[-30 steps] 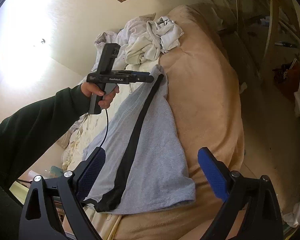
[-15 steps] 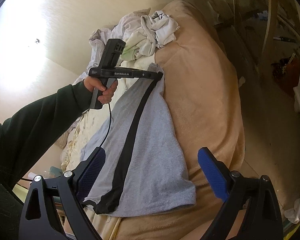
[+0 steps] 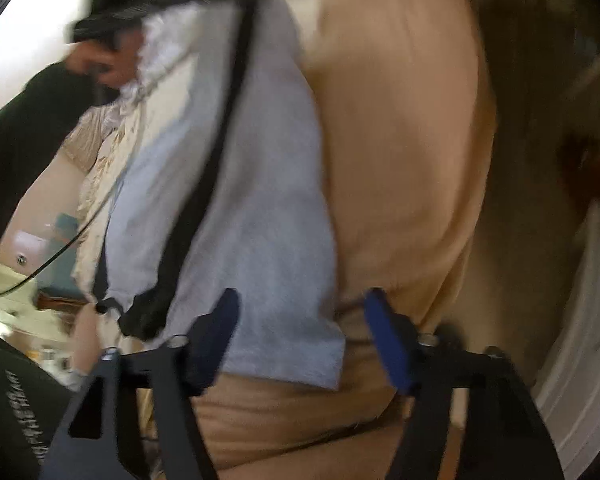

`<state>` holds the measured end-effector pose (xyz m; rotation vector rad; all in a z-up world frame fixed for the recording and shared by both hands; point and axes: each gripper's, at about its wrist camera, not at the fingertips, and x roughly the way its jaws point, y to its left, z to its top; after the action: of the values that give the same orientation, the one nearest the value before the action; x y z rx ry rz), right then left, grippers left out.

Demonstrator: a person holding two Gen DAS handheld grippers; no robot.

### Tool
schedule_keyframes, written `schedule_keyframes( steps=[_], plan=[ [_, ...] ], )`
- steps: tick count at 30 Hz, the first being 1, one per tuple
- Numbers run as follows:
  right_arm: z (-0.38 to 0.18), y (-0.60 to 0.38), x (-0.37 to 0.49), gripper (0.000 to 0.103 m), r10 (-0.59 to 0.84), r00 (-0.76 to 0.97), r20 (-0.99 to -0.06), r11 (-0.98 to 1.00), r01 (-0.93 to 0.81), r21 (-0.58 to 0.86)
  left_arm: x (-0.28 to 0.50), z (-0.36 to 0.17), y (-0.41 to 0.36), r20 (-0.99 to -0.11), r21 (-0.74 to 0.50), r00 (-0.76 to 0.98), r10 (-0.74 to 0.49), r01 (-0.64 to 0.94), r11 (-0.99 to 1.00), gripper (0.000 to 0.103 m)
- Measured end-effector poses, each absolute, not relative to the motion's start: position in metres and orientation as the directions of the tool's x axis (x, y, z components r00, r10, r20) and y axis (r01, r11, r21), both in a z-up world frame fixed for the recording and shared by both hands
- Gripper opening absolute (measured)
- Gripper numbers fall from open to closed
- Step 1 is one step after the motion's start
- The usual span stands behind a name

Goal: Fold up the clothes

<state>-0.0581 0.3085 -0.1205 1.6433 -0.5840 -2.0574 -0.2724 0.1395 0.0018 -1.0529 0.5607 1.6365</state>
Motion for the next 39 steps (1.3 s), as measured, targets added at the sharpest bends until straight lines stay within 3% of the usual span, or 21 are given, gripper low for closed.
schedule_keyframes(
  steps=[2,3,4,6,8,18,24,33,39],
  plan=[
    [-0.131,0.311,-0.059,0.053,-0.621,-0.145,-0.77,-0.783,0.062,0.619,-0.276,0.005,0.148,-0.855,-0.141,-0.055,0.516,-0.932,-0.334,0.004],
    [-0.132,0.309,-0.059,0.042,-0.629,-0.129,-0.766,-0.777,0.07,0.626,-0.274,0.005,0.149,-0.856,-0.138,-0.058,0.514,-0.932,-0.336,0.004],
    [-0.133,0.308,-0.058,0.038,-0.621,-0.116,-0.775,-0.783,0.072,0.617,-0.272,0.009,0.16,-0.857,-0.135,-0.061,0.512,-0.932,-0.337,0.004],
    [-0.132,0.306,-0.056,0.01,-0.611,-0.106,-0.784,-0.791,0.074,0.607,-0.271,0.008,0.16,-0.857,-0.138,-0.06,0.512,-0.93,-0.34,0.004],
    [-0.125,0.306,-0.051,0.006,-0.598,-0.13,-0.791,-0.801,0.079,0.593,-0.27,0.009,0.164,-0.857,-0.14,-0.059,0.511,-0.929,-0.342,0.004],
    [-0.038,0.289,-0.035,0.005,-0.638,-0.322,-0.699,-0.765,0.159,0.624,-0.266,0.05,0.138,-0.875,-0.101,-0.116,0.471,-0.906,-0.412,0.004],
    [0.037,0.232,-0.041,0.005,-0.674,-0.354,-0.648,-0.739,0.311,0.598,-0.251,0.104,0.064,-0.851,-0.053,-0.214,0.479,-0.873,-0.485,0.004],
    [0.107,0.071,-0.036,0.005,-0.744,-0.23,-0.627,-0.628,0.559,0.541,-0.214,0.147,-0.093,-0.794,-0.05,-0.339,0.505,-0.791,-0.61,0.004],
    [0.083,-0.057,-0.042,0.005,-0.802,-0.016,-0.597,-0.463,0.648,0.605,-0.187,0.126,-0.207,-0.777,-0.09,-0.38,0.502,-0.722,-0.686,0.004]
  ],
)
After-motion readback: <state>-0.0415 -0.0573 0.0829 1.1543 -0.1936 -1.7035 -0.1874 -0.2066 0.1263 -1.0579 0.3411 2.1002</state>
